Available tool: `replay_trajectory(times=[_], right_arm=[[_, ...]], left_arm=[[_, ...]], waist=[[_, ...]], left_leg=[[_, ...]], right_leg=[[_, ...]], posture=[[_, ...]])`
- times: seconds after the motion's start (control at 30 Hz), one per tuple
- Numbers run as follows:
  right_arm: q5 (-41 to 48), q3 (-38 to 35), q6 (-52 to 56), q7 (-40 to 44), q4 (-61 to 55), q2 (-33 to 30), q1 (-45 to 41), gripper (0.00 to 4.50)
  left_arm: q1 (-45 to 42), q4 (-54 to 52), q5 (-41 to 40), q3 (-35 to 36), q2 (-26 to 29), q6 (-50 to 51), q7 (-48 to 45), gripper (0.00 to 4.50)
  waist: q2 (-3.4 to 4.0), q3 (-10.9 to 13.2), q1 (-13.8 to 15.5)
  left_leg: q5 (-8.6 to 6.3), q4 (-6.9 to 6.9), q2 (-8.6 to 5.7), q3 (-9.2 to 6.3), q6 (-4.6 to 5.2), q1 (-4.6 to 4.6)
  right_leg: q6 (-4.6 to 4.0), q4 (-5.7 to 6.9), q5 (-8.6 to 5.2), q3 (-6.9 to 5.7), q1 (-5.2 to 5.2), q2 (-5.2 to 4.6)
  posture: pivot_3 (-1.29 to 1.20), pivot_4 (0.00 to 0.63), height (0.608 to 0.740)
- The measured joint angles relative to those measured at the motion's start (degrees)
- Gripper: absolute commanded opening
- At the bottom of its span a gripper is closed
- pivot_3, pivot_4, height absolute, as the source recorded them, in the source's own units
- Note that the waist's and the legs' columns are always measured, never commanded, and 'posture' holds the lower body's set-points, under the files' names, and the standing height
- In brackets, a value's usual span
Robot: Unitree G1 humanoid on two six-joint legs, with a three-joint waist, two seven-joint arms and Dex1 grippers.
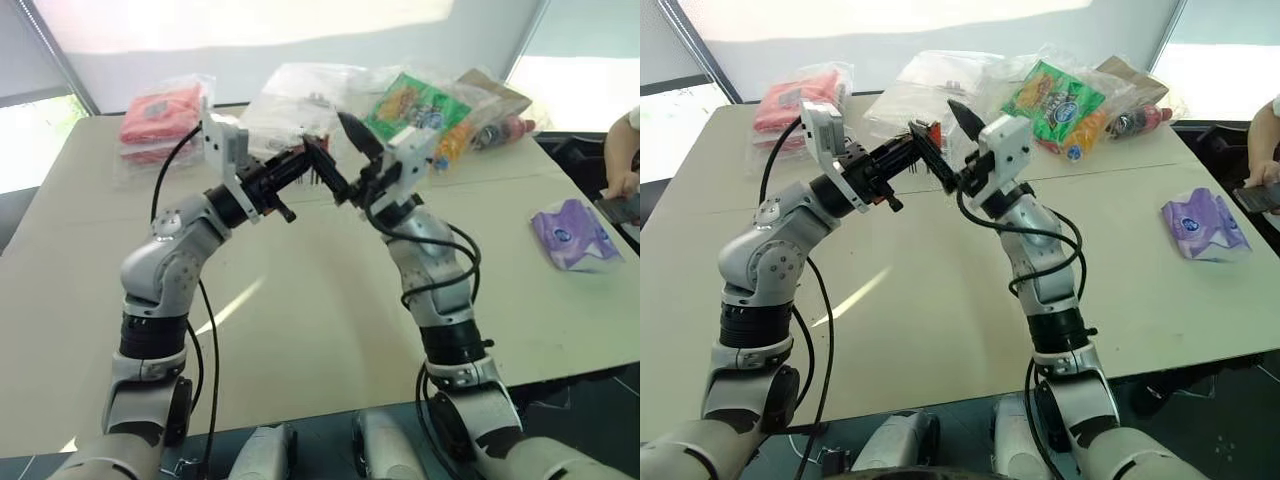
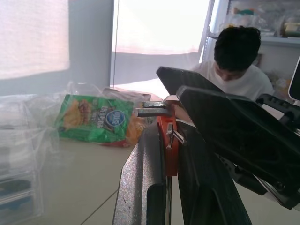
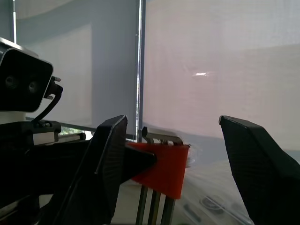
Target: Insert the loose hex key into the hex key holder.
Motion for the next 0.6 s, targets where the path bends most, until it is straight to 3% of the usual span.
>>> replay_trajectory(times=[0.2,0.33,0.6], right_arm=[[10.8,-6.1,15.1,4.1,-16.3,-14.5,17.1,3.05],[15.5,-13.3,19.9,5.3,-19.0,-21.4,20.8,3.05],[15.8,-18.6,20.4,5.3,-18.2,-24.8,23.6,3.05]], left_arm=[[0.1,0.9,0.0,-0.7,-0.7,0.6,-0.9,0.0],[0.0,4.2,-1.6,-1.8,-3.8,3.0,-1.9,0.0],[-0.9,15.6,-4.6,-2.3,-17.5,11.6,3.5,0.0]], waist=[[0.0,0.0,1.3],[-0.01,0.0,1.6],[-0.04,0.0,1.8]], left_leg=[[-0.03,0.07,0.0,0.04,0.06,0.0],[-0.16,0.1,0.02,0.03,0.29,0.14],[-0.14,0.16,0.01,0.04,0.26,0.14]], right_leg=[[0.0,-0.05,0.0,0.02,0.07,0.02],[0.0,-0.08,0.0,0.01,0.27,0.07],[0.0,-0.14,0.0,0.01,0.34,0.05]], posture=[[0.0,0.15,0.74],[0.0,0.15,0.74],[0.0,0.15,0.74]])
